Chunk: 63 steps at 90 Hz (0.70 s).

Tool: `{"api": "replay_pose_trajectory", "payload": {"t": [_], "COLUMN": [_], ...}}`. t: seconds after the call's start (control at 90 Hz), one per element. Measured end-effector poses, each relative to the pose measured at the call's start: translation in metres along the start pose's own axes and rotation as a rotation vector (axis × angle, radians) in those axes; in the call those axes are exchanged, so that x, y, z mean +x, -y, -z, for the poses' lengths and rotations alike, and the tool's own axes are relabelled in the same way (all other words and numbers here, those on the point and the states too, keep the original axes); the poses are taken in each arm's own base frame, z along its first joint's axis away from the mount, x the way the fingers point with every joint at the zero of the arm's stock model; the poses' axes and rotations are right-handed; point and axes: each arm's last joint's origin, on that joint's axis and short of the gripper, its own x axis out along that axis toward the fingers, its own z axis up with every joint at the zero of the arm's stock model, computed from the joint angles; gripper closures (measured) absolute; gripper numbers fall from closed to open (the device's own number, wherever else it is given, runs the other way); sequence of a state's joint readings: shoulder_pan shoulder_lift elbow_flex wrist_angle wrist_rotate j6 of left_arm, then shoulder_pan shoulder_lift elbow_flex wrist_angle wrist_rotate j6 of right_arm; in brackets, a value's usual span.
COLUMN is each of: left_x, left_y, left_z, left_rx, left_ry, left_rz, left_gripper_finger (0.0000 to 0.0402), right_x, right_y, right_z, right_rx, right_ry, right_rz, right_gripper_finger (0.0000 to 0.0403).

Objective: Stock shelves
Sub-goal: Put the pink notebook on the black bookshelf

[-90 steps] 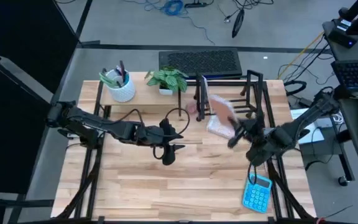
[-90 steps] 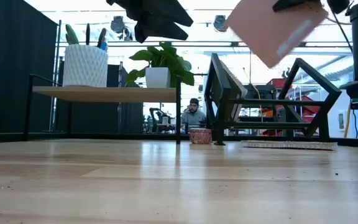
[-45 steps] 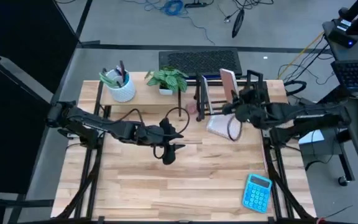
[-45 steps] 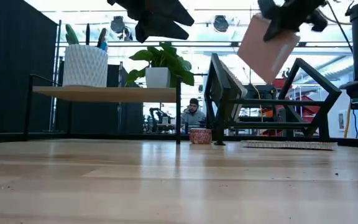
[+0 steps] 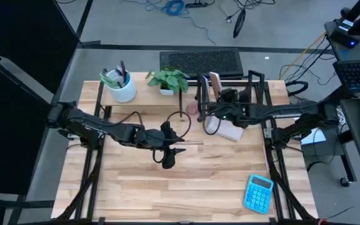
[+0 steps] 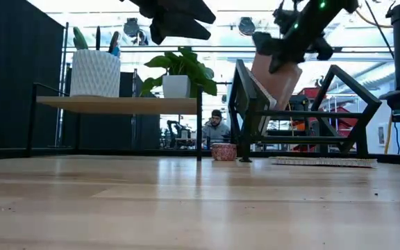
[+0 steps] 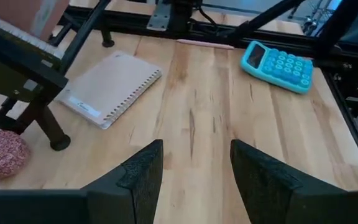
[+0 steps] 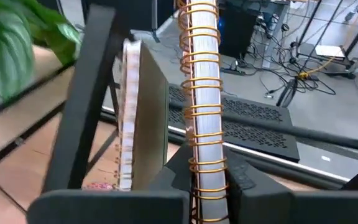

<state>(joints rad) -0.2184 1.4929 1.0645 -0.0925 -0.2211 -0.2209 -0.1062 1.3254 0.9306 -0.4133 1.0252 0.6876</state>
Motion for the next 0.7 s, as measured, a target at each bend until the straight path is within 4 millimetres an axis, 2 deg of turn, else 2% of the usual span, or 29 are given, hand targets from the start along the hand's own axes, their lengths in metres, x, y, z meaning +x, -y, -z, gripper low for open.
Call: {"api": "replay_pose_trajectory", "payload": {"t": [0.156, 0.511, 0.7], "left_x": [0.000, 0.000, 0.000], "left_y": [0.000, 0.000, 0.000], "left_z": [0.001, 0.001, 0.001], "left_rx": [0.001, 0.004, 0.020], "left_ry": [-0.005, -0.007, -0.007], "left_rz": [-0.001, -0.002, -0.001], "left_gripper_finger": [0.0228, 0.0228, 0.0228], "right_x": [0.009, 0.023, 0.030], "right_y": [-0.011, -0.020, -0.024], "right_z": [0.009, 0.023, 0.031], "right_rx": [-0.004, 0.064, 0.044], "right_ry": [0.010, -0.008, -0.009], "right_rz": [0.024, 0.055, 0.088], "right_gripper_finger": [0.0390, 0.0390, 0.0390]}}
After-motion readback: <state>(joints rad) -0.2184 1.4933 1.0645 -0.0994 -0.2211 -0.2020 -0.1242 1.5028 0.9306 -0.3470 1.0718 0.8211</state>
